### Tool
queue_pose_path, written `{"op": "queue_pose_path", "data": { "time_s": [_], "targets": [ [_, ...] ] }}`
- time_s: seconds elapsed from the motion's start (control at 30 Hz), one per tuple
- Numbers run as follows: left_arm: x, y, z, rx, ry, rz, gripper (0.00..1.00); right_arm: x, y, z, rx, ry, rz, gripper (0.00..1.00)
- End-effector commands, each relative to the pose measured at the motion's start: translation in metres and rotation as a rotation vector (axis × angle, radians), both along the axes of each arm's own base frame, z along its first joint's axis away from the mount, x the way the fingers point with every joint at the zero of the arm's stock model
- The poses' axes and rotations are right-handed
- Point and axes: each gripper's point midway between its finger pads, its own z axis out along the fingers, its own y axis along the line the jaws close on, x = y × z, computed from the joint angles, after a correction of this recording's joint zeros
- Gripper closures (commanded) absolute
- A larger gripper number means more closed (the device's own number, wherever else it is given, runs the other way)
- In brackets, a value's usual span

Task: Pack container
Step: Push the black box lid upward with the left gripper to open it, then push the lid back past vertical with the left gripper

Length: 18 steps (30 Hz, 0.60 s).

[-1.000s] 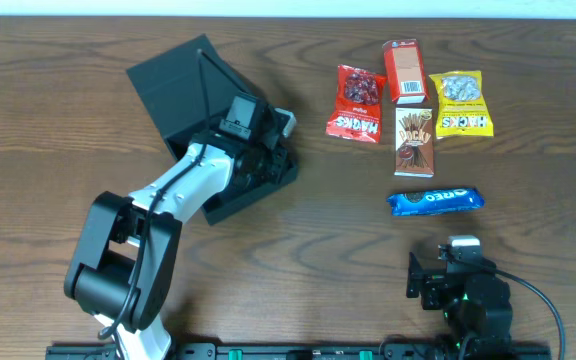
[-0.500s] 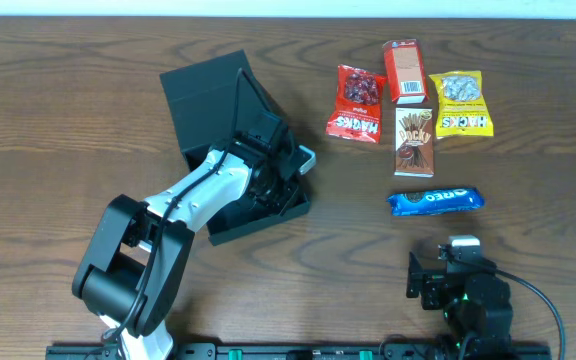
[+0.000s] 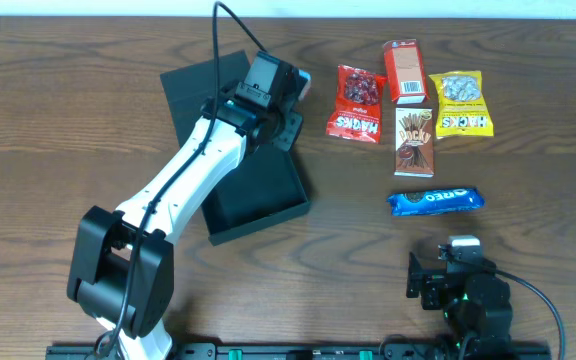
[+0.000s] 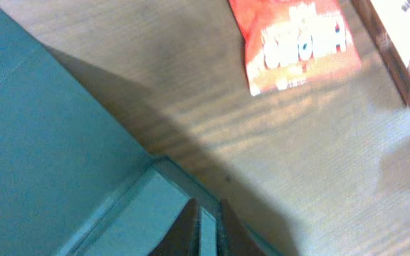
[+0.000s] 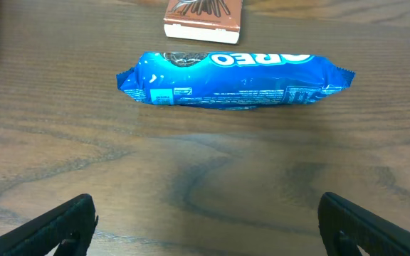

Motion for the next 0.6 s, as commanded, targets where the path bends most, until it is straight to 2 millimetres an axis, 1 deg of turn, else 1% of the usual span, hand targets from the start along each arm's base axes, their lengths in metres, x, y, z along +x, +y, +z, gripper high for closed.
{"op": "queue_pose_path", "data": {
  "time_s": [0.0,0.07,0.1,0.13,0.2,0.27,0.3,0.37,0.43,0.47,0.57],
  "targets": [
    [0.005,0.006,0.000,-0.034,0.029,0.135,0.84,0.000,0.000,-0.003,0.009,0.004,-0.007,0.01],
    [0.005,0.006,-0.007,-0.048,0.059,0.182,0.82,0.000,0.000,-0.003,0.009,0.004,-0.007,0.01],
    [0.005,0.006,-0.012,-0.054,0.078,0.213,0.75,0.000,0.000,-0.003,0.009,0.004,-0.007,0.01],
    [0.005,0.007,-0.017,-0.059,0.098,0.245,0.74,0.000,0.000,-0.003,0.009,0.004,-0.007,0.01],
    [0.003,0.011,-0.028,-0.061,0.142,0.323,0.84,0.000,0.000,-0.003,0.009,0.004,-0.007,0.01],
    [-0.001,0.013,-0.037,-0.065,0.185,0.376,0.86,0.000,0.000,-0.003,0.009,0.004,-0.007,0.01],
    [-0.003,0.014,-0.041,-0.062,0.206,0.399,0.86,0.000,0.000,-0.003,0.009,0.004,-0.007,0.01],
    [-0.007,0.016,-0.049,-0.056,0.239,0.433,0.84,0.000,0.000,-0.003,0.009,0.004,-0.007,0.01],
    [-0.011,0.018,-0.056,-0.054,0.274,0.467,0.78,0.000,0.000,-0.003,0.009,0.004,-0.007,0.01],
    [-0.014,0.018,-0.061,-0.051,0.296,0.482,0.77,0.000,0.000,-0.003,0.009,0.004,-0.007,0.01],
    [-0.016,0.016,-0.064,-0.060,0.315,0.489,0.71,0.000,0.000,-0.003,0.009,0.004,-0.007,0.01]
  ]
}}
